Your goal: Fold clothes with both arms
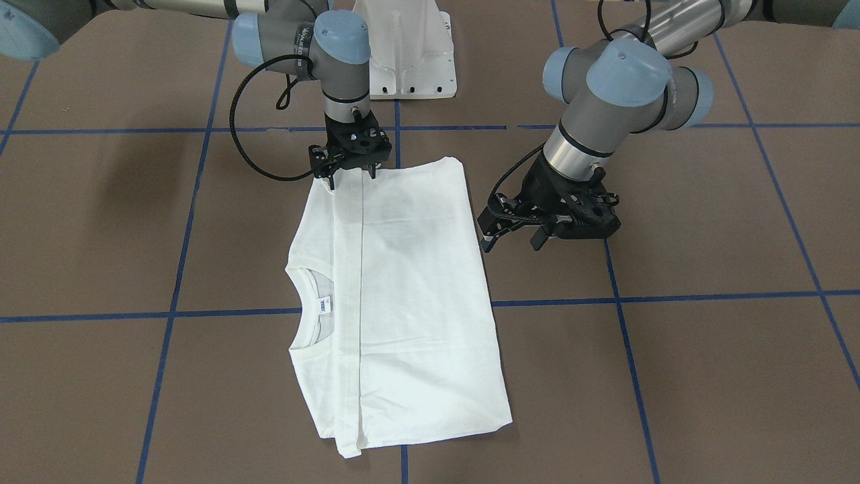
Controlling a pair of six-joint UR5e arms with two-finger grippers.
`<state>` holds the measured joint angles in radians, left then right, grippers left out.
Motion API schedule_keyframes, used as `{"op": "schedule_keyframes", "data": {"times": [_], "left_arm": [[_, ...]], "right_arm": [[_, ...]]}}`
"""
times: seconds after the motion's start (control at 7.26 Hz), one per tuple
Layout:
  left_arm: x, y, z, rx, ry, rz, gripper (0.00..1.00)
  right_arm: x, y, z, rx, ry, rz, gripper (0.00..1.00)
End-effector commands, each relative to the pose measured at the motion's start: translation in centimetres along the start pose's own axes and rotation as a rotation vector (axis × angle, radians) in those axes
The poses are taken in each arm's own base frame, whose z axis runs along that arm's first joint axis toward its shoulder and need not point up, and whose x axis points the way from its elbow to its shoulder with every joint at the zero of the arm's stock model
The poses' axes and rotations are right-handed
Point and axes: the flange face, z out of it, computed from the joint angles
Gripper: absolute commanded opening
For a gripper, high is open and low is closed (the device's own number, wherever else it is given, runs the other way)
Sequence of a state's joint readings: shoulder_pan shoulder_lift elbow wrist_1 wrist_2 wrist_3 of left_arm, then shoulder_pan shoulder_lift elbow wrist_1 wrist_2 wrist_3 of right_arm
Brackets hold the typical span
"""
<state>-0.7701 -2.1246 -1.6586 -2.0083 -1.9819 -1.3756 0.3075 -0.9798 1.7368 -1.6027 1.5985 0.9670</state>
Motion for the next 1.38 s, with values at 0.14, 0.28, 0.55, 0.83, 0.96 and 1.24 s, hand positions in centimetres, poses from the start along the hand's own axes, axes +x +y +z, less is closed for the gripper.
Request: {"op": "schedule_keyframes", "data": {"times": [0.14, 0.28, 0.55, 0.83, 0.96, 1.24], "left_arm": [[-0.34, -0.15, 0.50, -0.002, -0.009, -0.003, 1.00], [-0.34, -0.15, 0.50, -0.002, -0.009, -0.003, 1.00], [-0.51, -0.23, 0.74, -0.003, -0.013, -0.003, 1.00], [-0.41, -0.23, 0.71, -0.002, -0.012, -0.004, 1.00], [-0.41, -0.23, 0.71, -0.002, -0.012, -0.004, 1.00], [-0.60, -0.33, 1.28, -0.005, -0.019, -0.011, 1.00]], "right_arm": [[-0.43, 0.50, 0.02, 0.018, 0.010, -0.013, 0.53], [-0.30, 0.45, 0.00, 0.021, 0.012, -0.013, 0.46], [-0.47, 0.46, -0.28, 0.023, 0.006, -0.015, 0.38], [-0.42, 0.50, -0.29, 0.023, 0.006, -0.013, 0.28], [-0.28, 0.46, -0.24, 0.023, 0.008, -0.012, 0.16], [-0.34, 0.54, -0.53, 0.027, 0.003, -0.010, 0.00]]}}
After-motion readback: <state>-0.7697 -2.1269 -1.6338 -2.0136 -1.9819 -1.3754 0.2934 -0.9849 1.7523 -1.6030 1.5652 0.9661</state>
